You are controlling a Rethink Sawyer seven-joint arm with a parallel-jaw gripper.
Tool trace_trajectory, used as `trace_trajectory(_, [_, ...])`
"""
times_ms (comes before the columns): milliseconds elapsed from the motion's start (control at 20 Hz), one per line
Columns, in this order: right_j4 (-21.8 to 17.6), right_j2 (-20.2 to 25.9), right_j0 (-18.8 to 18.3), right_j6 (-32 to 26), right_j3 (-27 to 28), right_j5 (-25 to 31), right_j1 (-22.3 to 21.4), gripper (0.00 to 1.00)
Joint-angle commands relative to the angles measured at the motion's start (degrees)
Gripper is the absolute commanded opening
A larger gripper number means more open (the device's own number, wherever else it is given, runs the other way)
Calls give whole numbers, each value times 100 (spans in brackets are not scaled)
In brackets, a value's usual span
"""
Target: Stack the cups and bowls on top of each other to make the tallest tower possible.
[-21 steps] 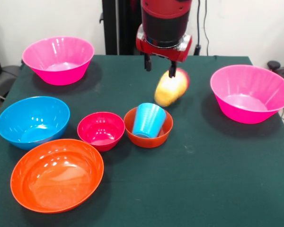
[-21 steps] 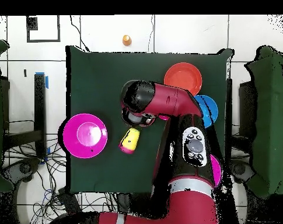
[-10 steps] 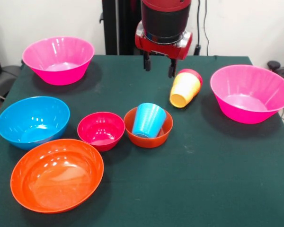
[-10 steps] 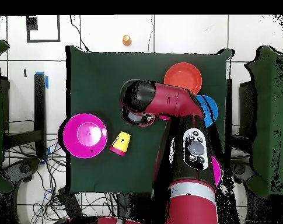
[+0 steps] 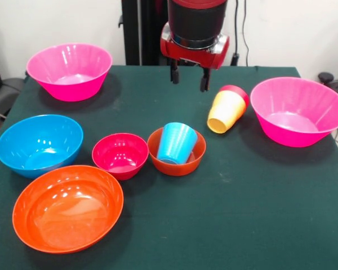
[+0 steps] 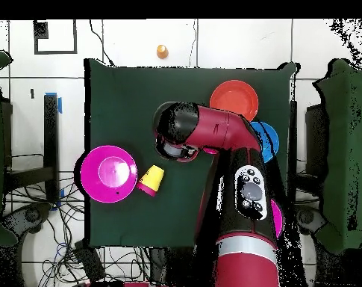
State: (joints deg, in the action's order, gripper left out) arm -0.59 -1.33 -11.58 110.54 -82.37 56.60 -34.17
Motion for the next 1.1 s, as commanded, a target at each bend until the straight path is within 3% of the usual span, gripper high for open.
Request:
trace_trajectory(50, [-193,449,-59,-43,-192,-189,249,100])
trace_trajectory(150, [-608,314,34,-230,107,-481,319,100])
trace_trajectory(300, [-1560,102,205,-449,693,-1801,622,100])
trace_trajectory(450, [-2001,75,260,-443,796,-2326,737,100])
trace_trajectory(550, [-2203,41,286,-394,755,-2466,726,100])
trace_trajectory(750, [-2200,68,265,-223,590,-2352,726,100])
trace_trajectory(1100, [-2217,44,326,-451,707,-1720,709,100])
